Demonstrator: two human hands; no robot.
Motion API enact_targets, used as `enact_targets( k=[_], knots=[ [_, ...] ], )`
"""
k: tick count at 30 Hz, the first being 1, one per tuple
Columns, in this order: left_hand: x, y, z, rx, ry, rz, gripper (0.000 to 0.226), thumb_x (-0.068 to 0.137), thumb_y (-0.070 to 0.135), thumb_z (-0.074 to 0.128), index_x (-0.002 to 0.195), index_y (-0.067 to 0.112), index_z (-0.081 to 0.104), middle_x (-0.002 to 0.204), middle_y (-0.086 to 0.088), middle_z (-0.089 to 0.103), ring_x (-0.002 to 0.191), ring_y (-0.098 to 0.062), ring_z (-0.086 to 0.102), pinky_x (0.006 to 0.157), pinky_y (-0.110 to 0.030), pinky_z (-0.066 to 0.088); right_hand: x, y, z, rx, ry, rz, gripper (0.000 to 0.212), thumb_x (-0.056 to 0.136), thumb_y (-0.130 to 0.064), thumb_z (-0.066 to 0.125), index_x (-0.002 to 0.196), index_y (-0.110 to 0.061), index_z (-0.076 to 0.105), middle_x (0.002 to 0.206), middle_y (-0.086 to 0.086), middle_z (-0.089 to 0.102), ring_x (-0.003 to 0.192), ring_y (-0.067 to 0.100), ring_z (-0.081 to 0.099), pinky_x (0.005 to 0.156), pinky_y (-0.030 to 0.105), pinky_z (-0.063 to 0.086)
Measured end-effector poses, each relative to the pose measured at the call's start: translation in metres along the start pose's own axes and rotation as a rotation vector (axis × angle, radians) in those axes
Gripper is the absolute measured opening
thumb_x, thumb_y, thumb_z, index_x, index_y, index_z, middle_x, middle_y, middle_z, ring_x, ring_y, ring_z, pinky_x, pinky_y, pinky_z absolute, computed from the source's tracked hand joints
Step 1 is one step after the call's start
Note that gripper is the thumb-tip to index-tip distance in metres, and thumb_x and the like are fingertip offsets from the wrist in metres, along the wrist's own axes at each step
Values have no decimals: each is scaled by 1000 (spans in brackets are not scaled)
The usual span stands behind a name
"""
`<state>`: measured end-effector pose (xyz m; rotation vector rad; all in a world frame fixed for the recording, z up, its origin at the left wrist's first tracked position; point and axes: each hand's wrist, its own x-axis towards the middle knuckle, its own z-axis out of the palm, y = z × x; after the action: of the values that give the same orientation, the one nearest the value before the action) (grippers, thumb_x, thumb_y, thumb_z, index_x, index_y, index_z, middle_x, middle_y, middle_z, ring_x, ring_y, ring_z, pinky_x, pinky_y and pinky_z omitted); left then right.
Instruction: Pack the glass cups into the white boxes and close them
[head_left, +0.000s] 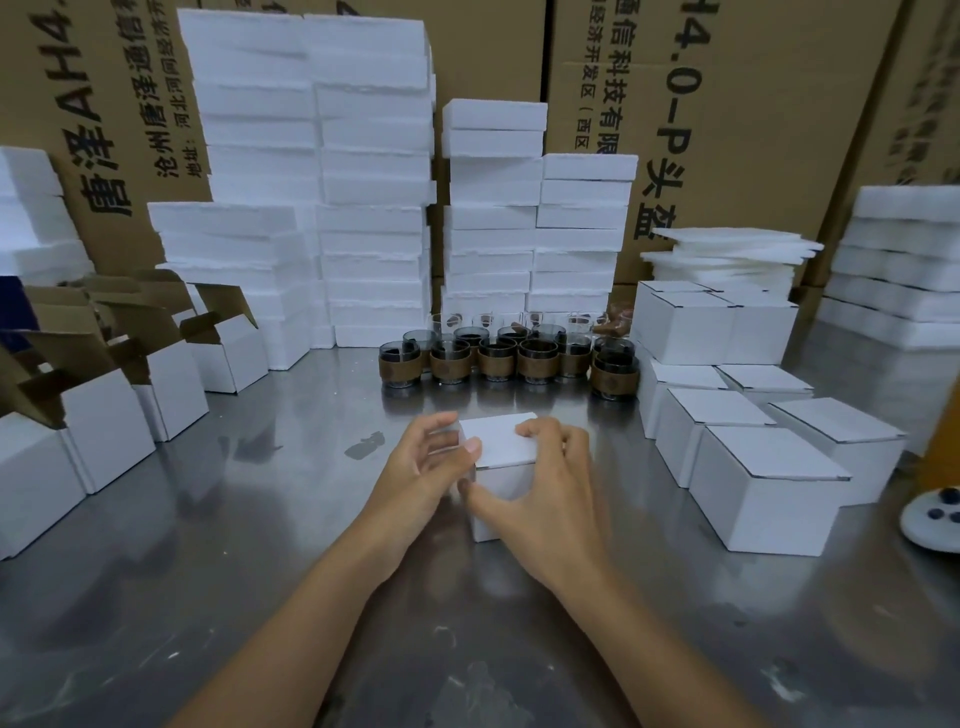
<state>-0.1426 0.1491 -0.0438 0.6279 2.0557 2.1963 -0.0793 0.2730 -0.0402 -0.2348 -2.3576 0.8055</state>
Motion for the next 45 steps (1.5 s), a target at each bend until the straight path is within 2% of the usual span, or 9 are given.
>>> enact_targets(
  k=[3, 9, 12, 17, 22, 26, 30, 39, 45],
  knots=[
    [3, 0, -1, -55, 22, -29, 23, 87, 38, 56, 109, 32, 57, 114, 1, 63, 106, -11, 61, 95, -34, 47, 5, -2, -2, 75, 1, 52, 63, 64, -49, 67, 118, -28, 41, 109, -9, 33, 107, 14, 43, 80, 27, 41],
    [12, -4, -3, -107, 71, -56, 19, 93, 29, 51, 109, 23, 58, 96, -3, 70, 92, -17, 69, 82, -32, 51, 50, -5, -55, 202, 105, 72, 63, 53, -44, 66, 109, -38, 38, 106, -12, 34, 89, 6, 42, 62, 13, 31],
    [15, -6, -5, -120, 53, -75, 16, 95, 22, 52, 108, 21, 59, 85, 0, 72, 89, -19, 69, 81, -33, 50, 87, 4, -99, 257, 189, 53, 59, 58, -35, 70, 110, -34, 41, 112, -7, 38, 87, -2, 44, 68, 18, 40],
    [15, -8, -4, -90, 2, -51, 32, 79, 30, 69, 108, 21, 60, 85, -1, 72, 87, -18, 69, 80, -35, 48, 130, 57, -156, 145, 238, 98, 55, 68, -27, 72, 113, -31, 41, 117, -2, 39, 92, 13, 47, 61, 22, 39],
    [19, -12, -6, -68, -9, -22, 35, 75, 38, 58, 106, 23, 62, 86, -3, 71, 86, -19, 69, 77, -33, 46, 144, 117, -175, 26, 335, 218, 63, 67, -21, 76, 122, -17, 46, 129, 8, 40, 100, 16, 42, 80, 26, 34],
    [25, -17, -8, -62, -10, -12, 27, 81, 31, 58, 106, 24, 63, 85, -6, 70, 86, -21, 68, 79, -35, 47, 151, 142, -177, -50, 373, 285, 66, 67, -25, 77, 123, -16, 46, 129, 11, 42, 93, 16, 40, 78, 28, 34],
    [28, -22, -7, -37, -13, -6, 19, 90, 19, 54, 106, 24, 63, 85, -6, 70, 84, -21, 68, 78, -34, 47, 159, 151, -176, -85, 389, 308, 67, 69, -27, 77, 126, -14, 44, 132, 12, 39, 110, 27, 46, 80, 29, 32],
    [30, -19, -4, -18, -12, -24, 20, 92, 10, 52, 107, 21, 62, 84, -8, 70, 84, -21, 68, 79, -34, 47, 162, 166, -170, -68, 312, 351, 74, 72, -33, 80, 130, -12, 39, 134, 13, 41, 115, 27, 45, 81, 29, 34],
    [26, -10, -1, -13, -12, -15, 18, 92, 17, 53, 108, 20, 60, 83, -5, 71, 85, -21, 68, 77, -32, 48, 158, 139, -185, -176, 271, 273, 83, 71, -39, 80, 135, -6, 39, 139, 16, 36, 129, 29, 35, 103, 36, 33]
  ],
)
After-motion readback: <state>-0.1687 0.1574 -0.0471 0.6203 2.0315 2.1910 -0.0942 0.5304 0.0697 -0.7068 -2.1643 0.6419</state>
